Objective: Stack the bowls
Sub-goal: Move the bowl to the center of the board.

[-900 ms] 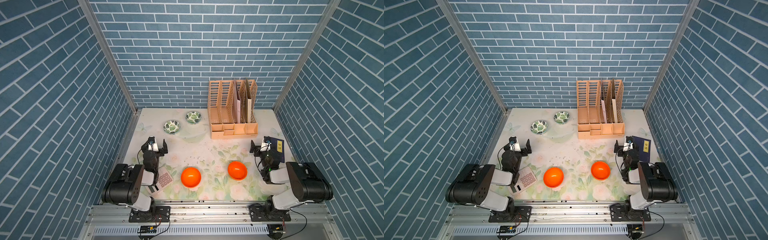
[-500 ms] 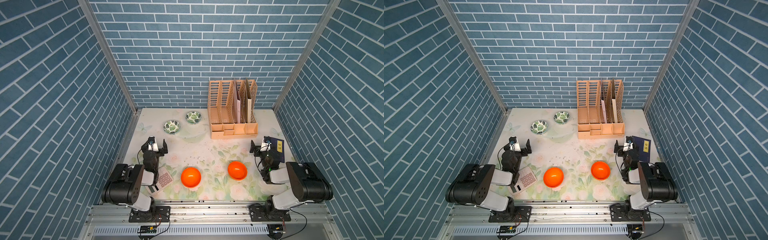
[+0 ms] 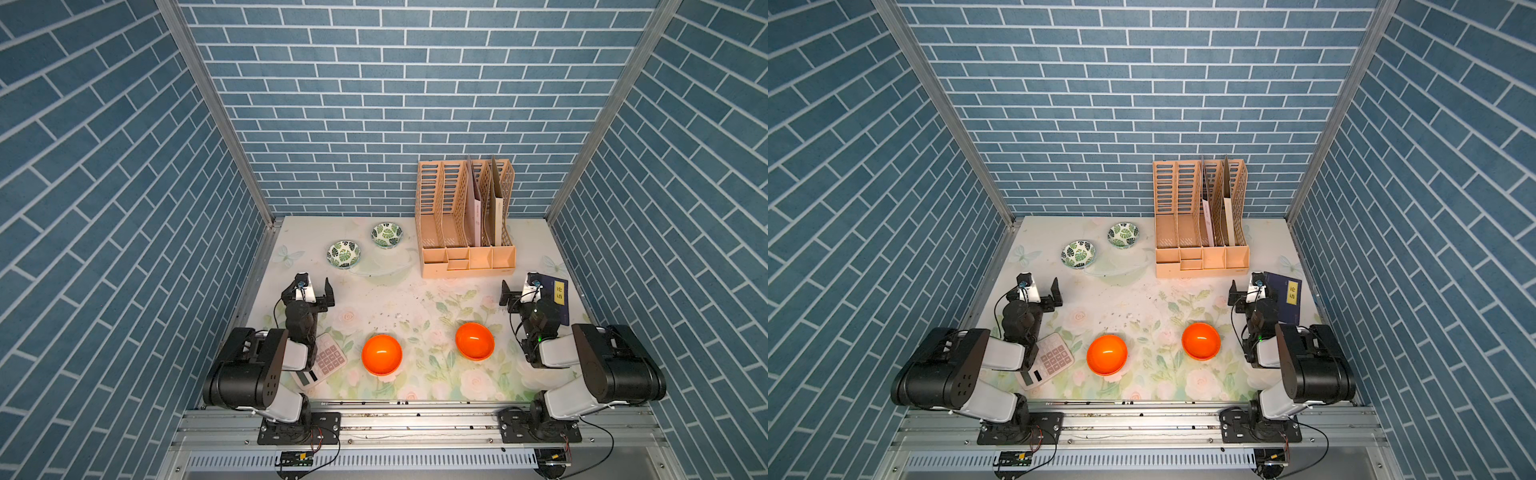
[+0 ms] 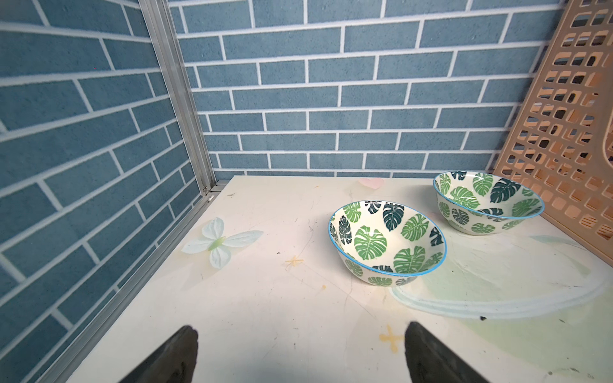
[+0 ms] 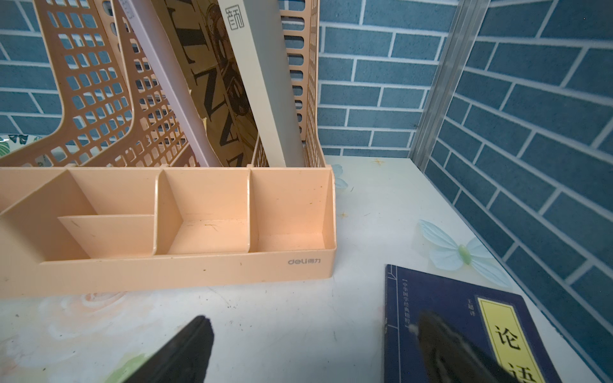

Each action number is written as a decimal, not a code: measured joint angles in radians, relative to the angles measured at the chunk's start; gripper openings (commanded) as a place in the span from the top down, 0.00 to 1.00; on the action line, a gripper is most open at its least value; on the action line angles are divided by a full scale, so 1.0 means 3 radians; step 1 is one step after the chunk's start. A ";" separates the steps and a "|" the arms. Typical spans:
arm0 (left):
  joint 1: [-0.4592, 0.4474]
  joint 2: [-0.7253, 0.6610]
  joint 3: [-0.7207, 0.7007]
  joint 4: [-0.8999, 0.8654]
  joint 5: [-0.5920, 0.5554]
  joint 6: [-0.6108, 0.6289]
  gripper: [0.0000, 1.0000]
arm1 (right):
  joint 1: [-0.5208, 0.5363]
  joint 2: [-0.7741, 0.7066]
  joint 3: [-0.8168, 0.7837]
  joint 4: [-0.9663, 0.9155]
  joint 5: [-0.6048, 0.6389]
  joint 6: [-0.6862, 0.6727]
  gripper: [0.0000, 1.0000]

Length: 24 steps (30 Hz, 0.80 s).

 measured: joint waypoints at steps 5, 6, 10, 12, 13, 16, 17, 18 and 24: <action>0.0005 -0.0001 0.0061 -0.0061 0.0014 -0.0020 0.00 | 0.0000 -0.0001 0.0014 -0.0024 -0.0017 -0.0001 0.00; 0.0005 -0.0001 0.0065 -0.0065 0.0019 -0.0020 0.00 | 0.0000 -0.0011 0.0034 -0.0075 -0.0015 -0.0001 0.00; -0.0014 -0.0083 0.0326 -0.0547 -0.0043 -0.0020 0.01 | 0.0017 -0.0182 0.0245 -0.0504 0.0023 -0.0024 0.00; -0.0034 -0.0158 0.0652 -0.0945 -0.0108 -0.0022 0.00 | 0.0069 -0.0313 0.0378 -0.0703 0.0097 -0.0065 0.00; -0.0048 -0.0216 0.0779 -0.1085 -0.0141 -0.0020 0.00 | 0.0128 -0.0387 0.0445 -0.0806 0.0153 -0.0088 0.00; -0.0141 -0.0496 0.1137 -0.1578 -0.0304 -0.0031 0.00 | 0.0397 -0.0568 0.0689 -0.1169 0.0306 -0.0193 0.00; -0.0197 -0.0572 0.1289 -0.1771 -0.0394 -0.0034 0.00 | 0.0493 -0.0614 0.0782 -0.1283 0.0352 -0.0237 0.00; -0.0278 -0.0636 0.1476 -0.1982 -0.0487 -0.0028 0.01 | 0.0603 -0.0666 0.0890 -0.1417 0.0412 -0.0270 0.00; -0.0871 -0.0740 0.2642 -0.3024 -0.0922 0.0170 0.00 | 0.1027 -0.0837 0.1615 -0.2213 0.0626 -0.0342 0.00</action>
